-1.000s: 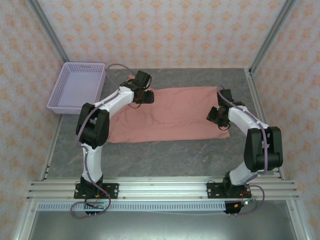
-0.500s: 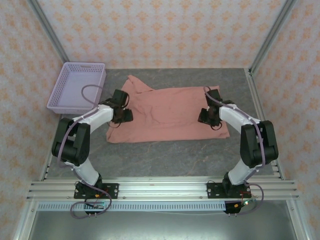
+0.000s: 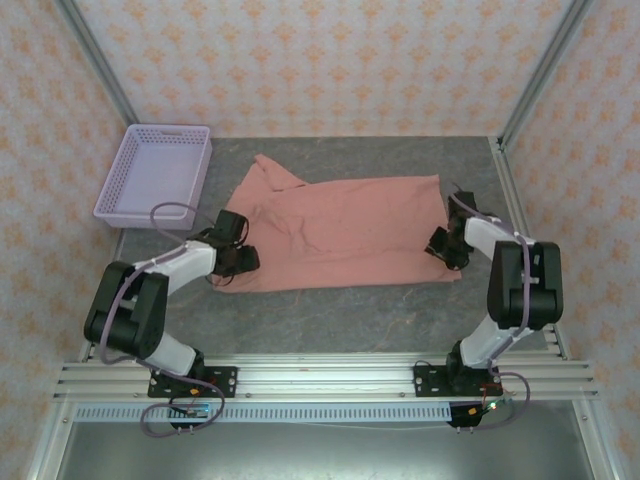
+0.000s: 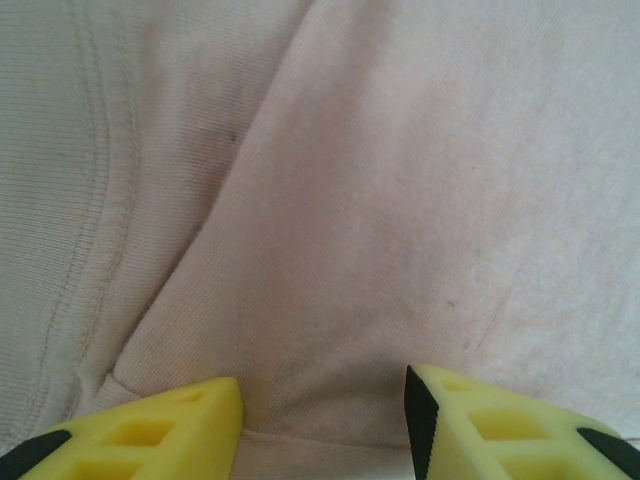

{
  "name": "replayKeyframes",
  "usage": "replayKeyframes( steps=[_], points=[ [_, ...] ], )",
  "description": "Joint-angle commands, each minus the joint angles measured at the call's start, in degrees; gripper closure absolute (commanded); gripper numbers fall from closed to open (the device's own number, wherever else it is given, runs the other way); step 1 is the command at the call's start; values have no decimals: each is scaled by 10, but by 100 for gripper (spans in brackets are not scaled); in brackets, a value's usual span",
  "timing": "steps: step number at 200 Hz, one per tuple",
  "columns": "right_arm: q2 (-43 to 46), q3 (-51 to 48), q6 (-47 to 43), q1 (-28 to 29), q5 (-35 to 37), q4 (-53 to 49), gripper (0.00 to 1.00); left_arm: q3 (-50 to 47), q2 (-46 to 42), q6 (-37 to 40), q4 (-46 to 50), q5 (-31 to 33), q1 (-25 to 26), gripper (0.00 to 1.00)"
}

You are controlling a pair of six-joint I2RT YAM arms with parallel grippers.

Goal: Fold the inside-out t-shirt

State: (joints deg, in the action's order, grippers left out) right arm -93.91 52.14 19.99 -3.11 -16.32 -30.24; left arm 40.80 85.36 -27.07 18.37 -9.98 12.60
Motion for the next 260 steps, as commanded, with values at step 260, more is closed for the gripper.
replayKeyframes(
  steps=[260],
  points=[
    [7,59,26,165,21,49,57,300,225,79,80,59,-14,69]
  ],
)
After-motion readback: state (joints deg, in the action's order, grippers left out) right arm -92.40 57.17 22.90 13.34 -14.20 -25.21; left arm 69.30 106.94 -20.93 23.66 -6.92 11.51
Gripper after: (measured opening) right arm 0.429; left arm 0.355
